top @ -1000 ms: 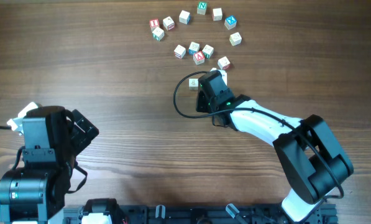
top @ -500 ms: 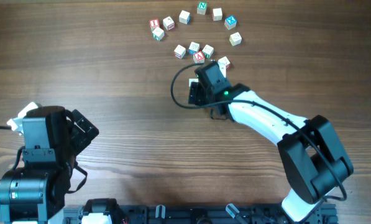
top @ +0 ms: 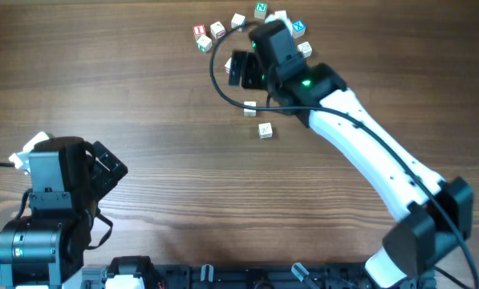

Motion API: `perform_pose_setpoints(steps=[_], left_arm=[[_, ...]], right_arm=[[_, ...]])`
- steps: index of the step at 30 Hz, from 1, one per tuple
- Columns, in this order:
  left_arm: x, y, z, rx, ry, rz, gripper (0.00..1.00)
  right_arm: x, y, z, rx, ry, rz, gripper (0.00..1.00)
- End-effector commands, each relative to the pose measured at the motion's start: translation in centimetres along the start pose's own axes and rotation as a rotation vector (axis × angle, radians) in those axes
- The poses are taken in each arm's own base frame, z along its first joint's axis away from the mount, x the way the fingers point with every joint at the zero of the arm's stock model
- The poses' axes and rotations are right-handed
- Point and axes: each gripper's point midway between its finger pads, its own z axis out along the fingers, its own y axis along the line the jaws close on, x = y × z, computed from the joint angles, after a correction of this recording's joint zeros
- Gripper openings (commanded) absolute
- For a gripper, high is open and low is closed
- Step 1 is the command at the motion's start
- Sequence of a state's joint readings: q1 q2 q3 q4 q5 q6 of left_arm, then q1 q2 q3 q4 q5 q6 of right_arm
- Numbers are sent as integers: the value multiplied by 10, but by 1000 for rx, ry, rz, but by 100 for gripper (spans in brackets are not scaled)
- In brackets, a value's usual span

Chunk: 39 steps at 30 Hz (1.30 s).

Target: Form a circle

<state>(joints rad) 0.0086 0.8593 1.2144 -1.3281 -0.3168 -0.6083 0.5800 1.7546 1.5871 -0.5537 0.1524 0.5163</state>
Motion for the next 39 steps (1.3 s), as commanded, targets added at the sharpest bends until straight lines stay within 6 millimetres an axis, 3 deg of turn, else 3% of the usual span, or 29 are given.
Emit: perform_pose_setpoints(steps=[1,4,7,14,21,26,35,39], left_arm=[[-1,3,1,-15,-8,-13,100],[-1,3,1,-15,-8,-13,100],[-1,3,1,-15,-8,-13,100],[-1,3,1,-15,-8,-13,100],[-1,3,1,-15,-8,-13,100],[-1,3,1,-15,-8,-13,100],[-1,3,1,-15,-8,-13,100],[-1,3,1,-15,-7,-13,100]], right_arm=[[-31,10,-2,-47,-106,-97,100],[-26,10,28,-129,-62,-84,99],[-24,-13,62,-99,-7,-57,99],[-22,-46,124,-38,135,-303,99],[34,-70,173,-29,290,-552,98],[60,-72,190,-80,350,-645,97],[55,-59,203,-153,283,-697,90],[70,-61,216,-184,302,-740,79]])
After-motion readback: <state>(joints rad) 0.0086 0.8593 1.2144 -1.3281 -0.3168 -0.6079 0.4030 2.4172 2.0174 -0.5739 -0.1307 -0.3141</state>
